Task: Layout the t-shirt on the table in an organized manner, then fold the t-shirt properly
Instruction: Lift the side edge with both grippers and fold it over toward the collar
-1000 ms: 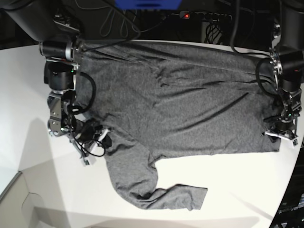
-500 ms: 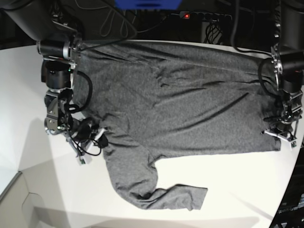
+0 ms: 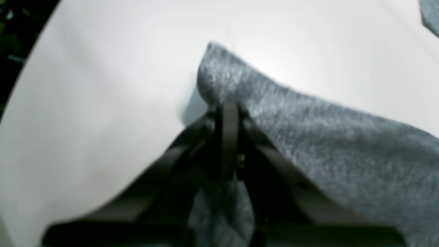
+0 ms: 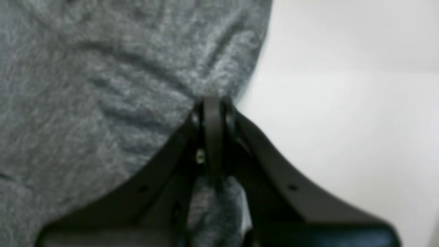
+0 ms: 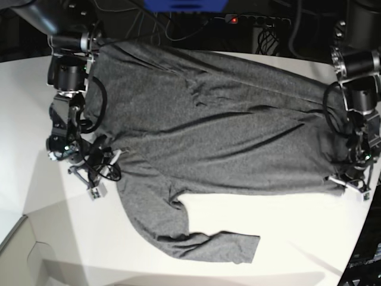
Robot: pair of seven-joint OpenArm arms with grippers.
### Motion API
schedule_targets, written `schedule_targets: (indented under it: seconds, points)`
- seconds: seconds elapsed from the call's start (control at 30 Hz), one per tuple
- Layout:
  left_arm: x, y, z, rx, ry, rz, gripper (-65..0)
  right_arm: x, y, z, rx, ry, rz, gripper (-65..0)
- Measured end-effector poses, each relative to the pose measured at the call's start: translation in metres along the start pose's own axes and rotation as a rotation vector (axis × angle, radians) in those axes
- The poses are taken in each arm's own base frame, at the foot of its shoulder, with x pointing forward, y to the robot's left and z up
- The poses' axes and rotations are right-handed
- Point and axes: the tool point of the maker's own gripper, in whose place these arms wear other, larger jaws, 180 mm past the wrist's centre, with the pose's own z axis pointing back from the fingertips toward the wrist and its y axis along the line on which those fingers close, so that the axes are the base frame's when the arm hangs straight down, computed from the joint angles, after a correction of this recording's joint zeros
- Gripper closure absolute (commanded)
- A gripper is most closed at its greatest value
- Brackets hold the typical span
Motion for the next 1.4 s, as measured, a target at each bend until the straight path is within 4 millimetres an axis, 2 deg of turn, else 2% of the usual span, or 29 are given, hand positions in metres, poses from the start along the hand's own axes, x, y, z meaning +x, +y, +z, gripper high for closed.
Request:
schedule_targets:
  seconds: [0.07,0.2,0.33,0.47,0.57,0.67,0.83,1.1,1.2,1.4]
  points:
    - [-0.002,0.001,0.003,0.0,0.003,-0.007,-0.2,0.003,-0.001,0.004,-0.01,-0.02,-0.001,0.0]
    - [-0.001,-0.004,0.007,-0.012,-0.016,-0.024,-0.2,0.004,-0.017,0.017,-0.057,-0.047,-0.026,0.0]
    - [-0.007,-0.006,0.013,-0.017,-0.019,-0.049,-0.2,0.003,-0.019,0.021,-0.049,-0.031,-0.022,0.0]
    - [-0.001,-0.008,0.019,-0.025,-0.041,-0.063,-0.2,0.011,-0.028,0.035,-0.09,-0.057,-0.011,0.0]
    - [0.003,0.0,0.026,-0.008,-0.033,-0.009,-0.2,0.014,-0.028,0.049,-0.116,-0.075,0.022,0.0]
    - [0.011,0.001,0.031,-0.002,-0.053,0.025,-0.2,0.008,-0.02,0.058,-0.127,-0.074,0.047,0.0]
    - [0.017,-0.007,0.036,-0.016,-0.057,0.009,-0.2,0.016,-0.007,0.074,-0.138,-0.126,0.078,0.0]
    - [0.013,-0.008,0.054,-0.014,-0.083,-0.045,-0.2,0.008,0.014,0.107,-0.173,-0.159,0.128,0.0]
    - [0.007,-0.007,0.061,-0.011,-0.084,-0.067,-0.2,-0.002,0.024,0.117,-0.175,-0.15,0.141,0.0]
    - [0.001,0.022,0.081,0.05,-0.086,-0.031,-0.2,-0.016,0.041,0.14,-0.177,-0.146,0.167,0.0]
